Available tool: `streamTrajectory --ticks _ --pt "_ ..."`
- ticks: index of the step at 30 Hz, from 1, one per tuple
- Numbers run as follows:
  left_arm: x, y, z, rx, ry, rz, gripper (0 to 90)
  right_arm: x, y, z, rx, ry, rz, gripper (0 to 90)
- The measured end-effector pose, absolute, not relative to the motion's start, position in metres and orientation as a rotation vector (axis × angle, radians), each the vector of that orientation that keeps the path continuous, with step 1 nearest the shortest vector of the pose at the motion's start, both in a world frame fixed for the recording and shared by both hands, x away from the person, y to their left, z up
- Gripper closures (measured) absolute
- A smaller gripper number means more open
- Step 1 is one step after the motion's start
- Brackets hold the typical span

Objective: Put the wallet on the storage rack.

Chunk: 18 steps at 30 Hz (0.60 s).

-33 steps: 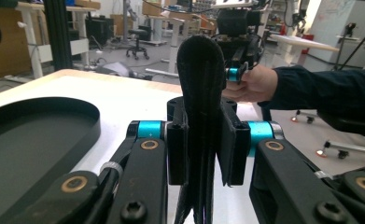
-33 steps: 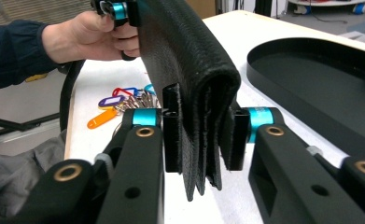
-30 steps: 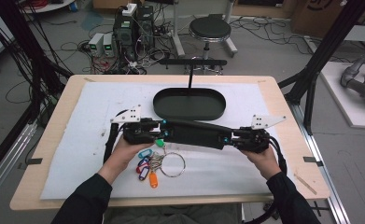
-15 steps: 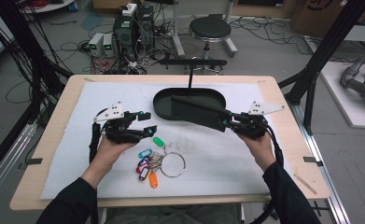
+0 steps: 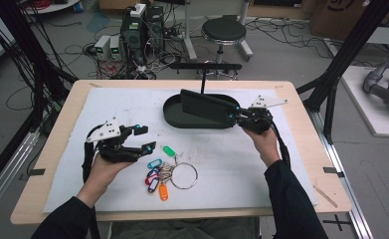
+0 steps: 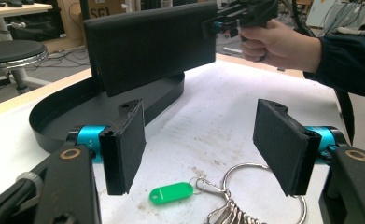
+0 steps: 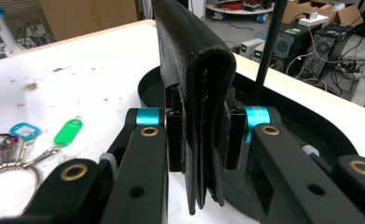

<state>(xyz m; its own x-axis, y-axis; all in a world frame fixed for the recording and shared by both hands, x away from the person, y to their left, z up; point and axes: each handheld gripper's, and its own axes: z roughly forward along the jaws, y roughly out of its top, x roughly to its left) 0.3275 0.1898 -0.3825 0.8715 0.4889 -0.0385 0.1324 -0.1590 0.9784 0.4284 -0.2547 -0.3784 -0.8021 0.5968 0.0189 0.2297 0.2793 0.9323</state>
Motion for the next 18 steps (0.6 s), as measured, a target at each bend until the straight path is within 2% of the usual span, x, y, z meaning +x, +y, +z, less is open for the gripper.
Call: streamTrajectory --ticks 18 --pt "0.324 0.2 -0.386 1.695 0.473 0.338 33.9 0.467 -0.218 -0.396 0.772 2.23 1.479 77.3"
